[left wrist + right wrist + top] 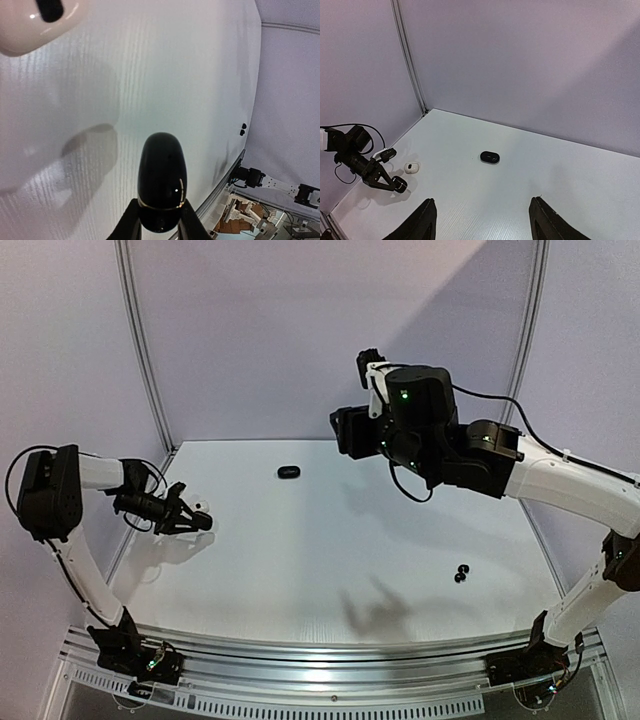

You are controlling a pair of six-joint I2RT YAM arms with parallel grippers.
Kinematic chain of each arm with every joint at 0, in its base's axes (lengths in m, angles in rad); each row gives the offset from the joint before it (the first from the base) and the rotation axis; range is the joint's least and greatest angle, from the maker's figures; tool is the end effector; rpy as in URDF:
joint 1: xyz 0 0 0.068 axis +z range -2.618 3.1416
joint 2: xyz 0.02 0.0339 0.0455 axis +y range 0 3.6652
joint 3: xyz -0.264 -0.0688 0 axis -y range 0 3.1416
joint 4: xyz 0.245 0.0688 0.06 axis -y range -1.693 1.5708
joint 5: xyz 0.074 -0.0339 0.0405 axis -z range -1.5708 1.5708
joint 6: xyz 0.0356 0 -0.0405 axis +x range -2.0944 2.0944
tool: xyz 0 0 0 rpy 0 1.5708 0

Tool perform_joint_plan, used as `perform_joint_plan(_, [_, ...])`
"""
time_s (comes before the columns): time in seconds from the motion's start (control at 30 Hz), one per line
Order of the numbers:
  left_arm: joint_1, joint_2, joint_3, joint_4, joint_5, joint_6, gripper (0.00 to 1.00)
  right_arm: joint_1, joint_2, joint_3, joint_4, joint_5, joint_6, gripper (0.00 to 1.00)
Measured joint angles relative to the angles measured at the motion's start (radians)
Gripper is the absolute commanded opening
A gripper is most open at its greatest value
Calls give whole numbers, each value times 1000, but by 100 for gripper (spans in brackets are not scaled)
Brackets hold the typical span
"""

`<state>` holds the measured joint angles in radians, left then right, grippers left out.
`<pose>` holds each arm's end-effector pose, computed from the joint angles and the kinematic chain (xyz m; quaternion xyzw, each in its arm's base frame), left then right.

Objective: Insert the wireless bluetooth earbuds into the charging case

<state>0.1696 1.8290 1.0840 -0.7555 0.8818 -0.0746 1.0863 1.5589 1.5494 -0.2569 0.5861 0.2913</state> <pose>0.3151 0.0261 0.1504 -0.0952 0.8989 -0.4245 0.0520 0.1862 0.3115 0.4079 -0.1329 0.7694 0.1921 0.5945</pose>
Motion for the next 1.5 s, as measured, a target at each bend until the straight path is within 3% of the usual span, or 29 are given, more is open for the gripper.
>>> perform_joint_plan(0.1, [31, 40, -2, 18, -14, -4, 1, 0, 3, 10, 2, -1, -10, 64])
perform_joint_plan(0.23, [42, 91, -5, 43, -15, -7, 31, 0, 13, 34, 3, 0, -25, 65])
perform_joint_plan(0.33, [42, 103, -10, 47, -15, -16, 44, 0, 15, 34, 3, 0, -31, 65])
perform_joint_plan(0.7, [41, 75, -19, 39, -115, -44, 69, -2, 59, 84, -8, -16, -55, 67])
perform_joint_plan(0.73, [40, 58, -19, 29, -146, -47, 75, -4, 65, 95, -16, -19, -56, 67])
perform_joint_plan(0.77, [38, 38, -18, 20, -190, -50, 87, -6, 70, 103, -20, -23, -56, 67])
perform_joint_plan(0.83, [38, -1, -16, 0, -259, -53, 92, -15, 75, 109, -28, -31, -53, 68])
perform_joint_plan(0.97, [24, -90, 34, -51, -351, -50, 96, -48, 82, 111, -39, -72, -43, 70])
perform_joint_plan(1.1, [-64, -128, 204, -41, -369, 76, 99, -88, 93, 111, -58, -113, -23, 74])
perform_joint_plan(1.27, [-213, -52, 494, -25, -303, 426, 99, -108, 101, 111, -85, -154, -18, 90])
perform_joint_plan(1.37, [-262, 119, 749, -69, -284, 573, 99, -108, 101, 111, -97, -171, -15, 95])
perform_joint_plan(1.5, [-285, 478, 1238, -150, -285, 644, 99, -108, 102, 111, -111, -182, -8, 96])
